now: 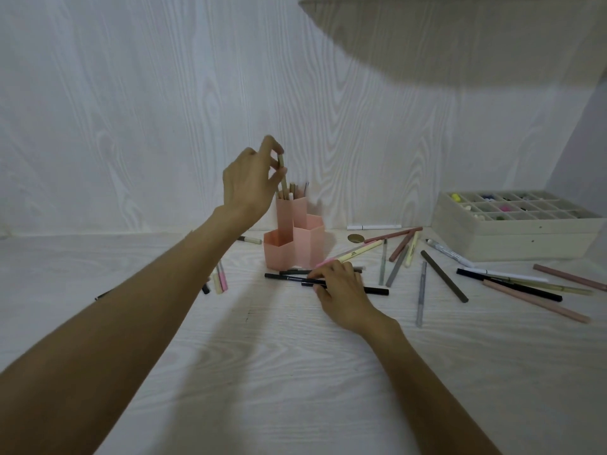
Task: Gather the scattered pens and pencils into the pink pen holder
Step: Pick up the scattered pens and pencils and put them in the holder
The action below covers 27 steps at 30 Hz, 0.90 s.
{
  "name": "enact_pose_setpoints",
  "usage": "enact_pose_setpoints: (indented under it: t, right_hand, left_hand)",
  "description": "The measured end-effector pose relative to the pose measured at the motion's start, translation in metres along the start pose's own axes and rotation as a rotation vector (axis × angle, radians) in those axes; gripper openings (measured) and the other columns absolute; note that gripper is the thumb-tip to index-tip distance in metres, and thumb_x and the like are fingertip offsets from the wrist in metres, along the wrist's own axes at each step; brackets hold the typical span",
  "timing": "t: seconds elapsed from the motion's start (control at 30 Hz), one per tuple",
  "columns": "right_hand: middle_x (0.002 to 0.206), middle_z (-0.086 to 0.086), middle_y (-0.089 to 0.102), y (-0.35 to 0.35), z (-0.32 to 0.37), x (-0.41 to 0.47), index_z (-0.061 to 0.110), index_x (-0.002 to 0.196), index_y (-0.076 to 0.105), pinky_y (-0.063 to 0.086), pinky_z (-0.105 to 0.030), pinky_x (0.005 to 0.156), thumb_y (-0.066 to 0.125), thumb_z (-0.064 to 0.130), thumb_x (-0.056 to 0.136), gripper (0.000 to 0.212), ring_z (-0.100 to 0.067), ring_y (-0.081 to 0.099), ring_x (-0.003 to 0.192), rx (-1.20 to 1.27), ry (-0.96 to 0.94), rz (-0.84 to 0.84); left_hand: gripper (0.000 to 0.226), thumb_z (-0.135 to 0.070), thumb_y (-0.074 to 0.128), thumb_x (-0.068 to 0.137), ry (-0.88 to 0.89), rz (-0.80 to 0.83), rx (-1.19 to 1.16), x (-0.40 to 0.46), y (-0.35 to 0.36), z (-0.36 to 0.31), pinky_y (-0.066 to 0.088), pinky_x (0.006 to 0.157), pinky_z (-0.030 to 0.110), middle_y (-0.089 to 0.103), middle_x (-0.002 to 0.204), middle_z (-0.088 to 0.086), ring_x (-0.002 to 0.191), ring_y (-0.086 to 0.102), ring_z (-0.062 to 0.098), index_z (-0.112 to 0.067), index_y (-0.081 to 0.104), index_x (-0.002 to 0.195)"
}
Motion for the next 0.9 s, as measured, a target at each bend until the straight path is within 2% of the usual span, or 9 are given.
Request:
enact_pose_setpoints:
  t: [0.07, 0.17, 0.3, 0.37, 0.47, 0.6, 0.7, 0.77, 0.9]
  right_hand:
    - [0.123, 0.001, 0.049, -0.001, 0.001, -0.001, 0.023, 0.119, 0.051, 0.024, -0.031, 0.095, 0.045, 0.020, 0.096, 0.023, -0.019, 0.037, 0.117, 0.056, 0.011, -0.023]
    - [0.123, 0.002, 0.051, -0.001, 0.001, -0.001, 0.024, 0.124, 0.049, 0.024, -0.030, 0.094, 0.045, 0.019, 0.096, 0.029, -0.019, 0.037, 0.118, 0.069, 0.006, -0.018]
    - [0.126, -0.003, 0.047, -0.002, 0.001, 0.002, 0.028, 0.130, 0.050, 0.026, -0.032, 0.097, 0.043, 0.021, 0.097, 0.034, -0.023, 0.034, 0.119, 0.008, 0.018, 0.040]
    - [0.124, -0.004, 0.048, -0.004, 0.000, 0.003, 0.030, 0.127, 0.053, 0.026, -0.032, 0.095, 0.045, 0.021, 0.097, 0.033, -0.024, 0.036, 0.117, 0.032, 0.043, 0.049]
    - [0.127, -0.004, 0.048, -0.004, 0.001, 0.003, 0.028, 0.126, 0.053, 0.025, -0.034, 0.099, 0.046, 0.024, 0.096, 0.030, -0.025, 0.035, 0.120, 0.033, 0.086, 0.065]
    - [0.128, 0.000, 0.048, -0.004, 0.001, 0.001, 0.025, 0.122, 0.052, 0.022, -0.032, 0.099, 0.048, 0.027, 0.095, 0.027, -0.023, 0.035, 0.123, 0.052, 0.123, 0.044]
    - [0.124, 0.003, 0.053, -0.004, 0.002, -0.001, 0.026, 0.117, 0.055, 0.022, -0.028, 0.092, 0.051, 0.025, 0.094, 0.024, -0.020, 0.039, 0.119, 0.089, 0.116, -0.015]
    - [0.119, 0.004, 0.056, -0.003, 0.004, -0.002, 0.028, 0.117, 0.058, 0.025, -0.029, 0.090, 0.054, 0.021, 0.092, 0.026, -0.019, 0.043, 0.114, 0.097, 0.097, -0.072]
    - [0.093, 0.010, 0.051, -0.005, 0.005, -0.004, 0.028, 0.110, 0.068, 0.028, -0.026, 0.079, 0.058, 0.003, 0.086, 0.036, -0.013, 0.044, 0.094, 0.065, 0.006, -0.150]
  left_hand:
    - [0.021, -0.023, 0.052, 0.095, -0.005, 0.115, 0.018, -0.007, 0.012, 0.004, 0.042, 0.071, 0.030, 0.068, 0.109, -0.002, 0.105, 0.056, 0.020, -0.020, 0.058, 0.115]
    - [0.029, -0.026, 0.050, 0.097, -0.031, 0.273, -0.013, -0.013, 0.020, 0.011, 0.043, 0.091, 0.038, 0.064, 0.122, -0.001, 0.121, 0.048, 0.022, -0.022, 0.057, 0.124]
    - [0.041, -0.027, 0.052, 0.095, 0.082, 0.248, -0.036, -0.018, 0.006, 0.017, 0.032, 0.105, 0.041, 0.054, 0.137, 0.002, 0.130, 0.041, 0.025, -0.019, 0.049, 0.136]
    - [0.042, -0.027, 0.053, 0.095, 0.018, 0.153, -0.068, -0.028, -0.004, 0.025, 0.031, 0.103, 0.041, 0.052, 0.138, 0.001, 0.130, 0.040, 0.025, -0.020, 0.048, 0.136]
    - [0.030, -0.027, 0.056, 0.092, -0.227, 0.044, -0.053, -0.059, -0.019, 0.051, 0.035, 0.096, 0.039, 0.058, 0.128, 0.003, 0.123, 0.044, 0.027, -0.020, 0.060, 0.121]
    - [0.021, -0.027, 0.060, 0.089, -0.453, 0.138, -0.004, -0.107, -0.021, 0.085, 0.038, 0.087, 0.039, 0.066, 0.113, 0.007, 0.112, 0.049, 0.030, -0.019, 0.068, 0.107]
    - [0.022, -0.031, 0.061, 0.087, -0.489, 0.240, 0.103, -0.130, -0.015, 0.094, 0.041, 0.084, 0.039, 0.070, 0.100, 0.008, 0.102, 0.054, 0.032, -0.016, 0.073, 0.099]
    - [0.026, -0.041, 0.065, 0.082, -0.499, 0.265, 0.146, -0.133, -0.014, 0.095, 0.043, 0.084, 0.037, 0.072, 0.090, 0.005, 0.096, 0.059, 0.030, -0.018, 0.075, 0.089]
    - [0.039, -0.056, 0.069, 0.072, -0.506, 0.276, 0.180, -0.133, -0.015, 0.088, 0.046, 0.075, 0.033, 0.068, 0.072, 0.005, 0.080, 0.062, 0.026, -0.017, 0.072, 0.067]
Point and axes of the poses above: each hand's wrist, its own x-axis towards the middle knuckle, its own y-axis out of the palm, z = x × y, the point moved 1 cm from there along x, towards the middle knuckle
